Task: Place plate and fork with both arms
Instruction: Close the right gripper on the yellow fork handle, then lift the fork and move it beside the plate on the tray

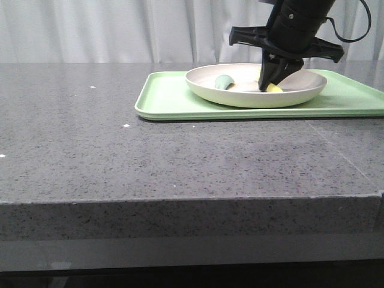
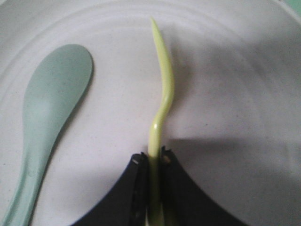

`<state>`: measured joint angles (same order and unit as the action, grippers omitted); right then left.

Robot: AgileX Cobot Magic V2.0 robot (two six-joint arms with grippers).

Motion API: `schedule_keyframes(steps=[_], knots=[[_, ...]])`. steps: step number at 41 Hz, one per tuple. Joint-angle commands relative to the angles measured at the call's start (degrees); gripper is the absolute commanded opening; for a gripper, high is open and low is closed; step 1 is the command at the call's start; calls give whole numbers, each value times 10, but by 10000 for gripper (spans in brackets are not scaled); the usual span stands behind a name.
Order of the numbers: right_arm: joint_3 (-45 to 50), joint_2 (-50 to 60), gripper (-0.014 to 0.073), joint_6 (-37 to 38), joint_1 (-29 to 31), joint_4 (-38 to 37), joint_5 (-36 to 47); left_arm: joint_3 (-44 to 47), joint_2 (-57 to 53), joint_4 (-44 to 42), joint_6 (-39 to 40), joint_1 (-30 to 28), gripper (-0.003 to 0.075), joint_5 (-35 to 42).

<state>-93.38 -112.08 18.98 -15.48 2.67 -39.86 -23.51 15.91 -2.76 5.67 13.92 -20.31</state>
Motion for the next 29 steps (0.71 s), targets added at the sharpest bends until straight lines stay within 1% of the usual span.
schedule_keyframes(steps=[1, 9, 18, 25, 29], knots=[[-18, 35, 46, -2, 3, -2, 22, -14, 4, 0, 2, 5, -18, 48], [-18, 40, -51, -2, 3, -2, 27, -14, 4, 0, 2, 5, -18, 48], [-49, 61, -53, -3, 7, -6, 7, -14, 4, 0, 2, 5, -18, 48], [-84, 83, -53, -3, 20, -56, -29, -14, 4, 0, 2, 5, -18, 48], [-92, 87, -53, -3, 37, -87, -45, -14, 4, 0, 2, 5, -18, 48]])
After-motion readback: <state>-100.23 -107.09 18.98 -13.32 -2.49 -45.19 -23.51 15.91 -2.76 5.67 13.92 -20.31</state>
